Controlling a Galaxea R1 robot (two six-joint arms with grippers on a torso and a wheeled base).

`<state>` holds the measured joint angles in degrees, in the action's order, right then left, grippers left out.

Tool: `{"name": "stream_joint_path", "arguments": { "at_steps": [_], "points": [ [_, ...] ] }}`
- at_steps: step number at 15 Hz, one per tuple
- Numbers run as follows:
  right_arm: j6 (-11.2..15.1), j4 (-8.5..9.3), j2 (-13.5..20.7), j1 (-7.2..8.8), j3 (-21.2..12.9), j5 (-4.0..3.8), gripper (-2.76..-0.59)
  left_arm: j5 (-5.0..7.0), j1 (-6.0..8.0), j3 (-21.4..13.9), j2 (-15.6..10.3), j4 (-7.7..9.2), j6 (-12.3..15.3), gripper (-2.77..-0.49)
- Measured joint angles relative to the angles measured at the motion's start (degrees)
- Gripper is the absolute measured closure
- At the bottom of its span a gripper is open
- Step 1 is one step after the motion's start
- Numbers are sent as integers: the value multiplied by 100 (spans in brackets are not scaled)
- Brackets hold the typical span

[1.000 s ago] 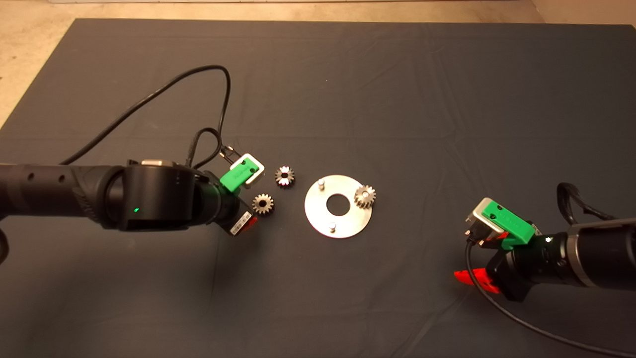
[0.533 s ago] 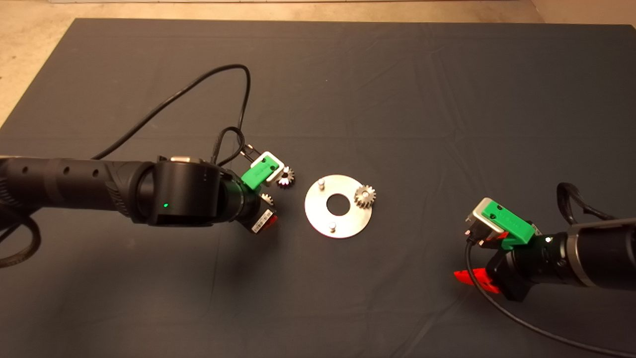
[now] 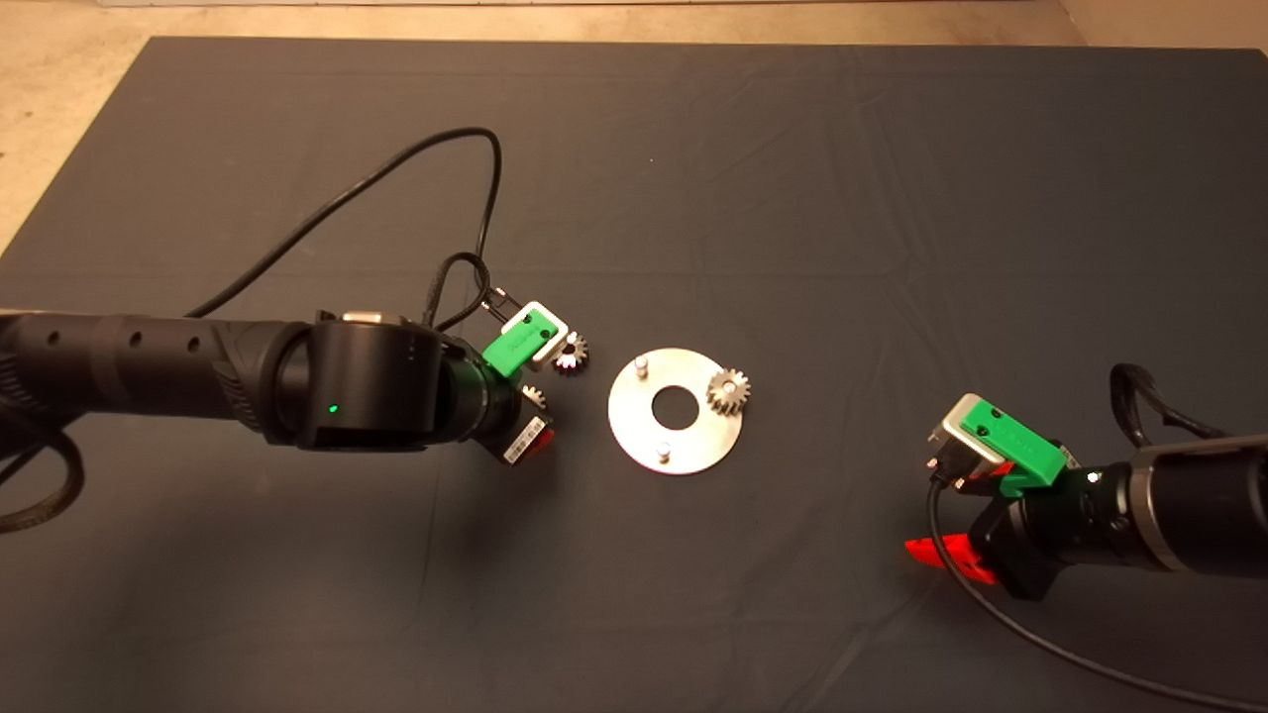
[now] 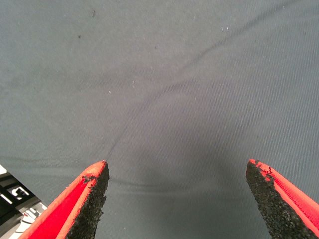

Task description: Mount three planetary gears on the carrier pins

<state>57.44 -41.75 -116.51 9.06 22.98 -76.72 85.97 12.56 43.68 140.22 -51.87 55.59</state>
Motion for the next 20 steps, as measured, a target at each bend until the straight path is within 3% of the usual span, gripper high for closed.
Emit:
{"name": "stream_joint_path", "arguments": {
  "at_steps": [3,5,10,12,17,20],
  "points": [
    [0,0,2,0,0,-5,-202,-16,0,111,63,-5,-7,-222],
    [0,0,1,0,0,-7,-202,-140,-2,139,63,-2,-18,-222],
    [0,0,3,0,0,-7,-202,-203,-63,212,113,-20,-22,-222],
    [0,0,2,1,0,-1,-202,-223,-162,212,155,-17,-24,-222],
    [0,0,5,0,0,6,-202,-218,-160,212,140,-28,-24,-222],
    [0,0,2,0,0,9,-202,-218,-185,229,138,-116,-27,-222]
  ]
}}
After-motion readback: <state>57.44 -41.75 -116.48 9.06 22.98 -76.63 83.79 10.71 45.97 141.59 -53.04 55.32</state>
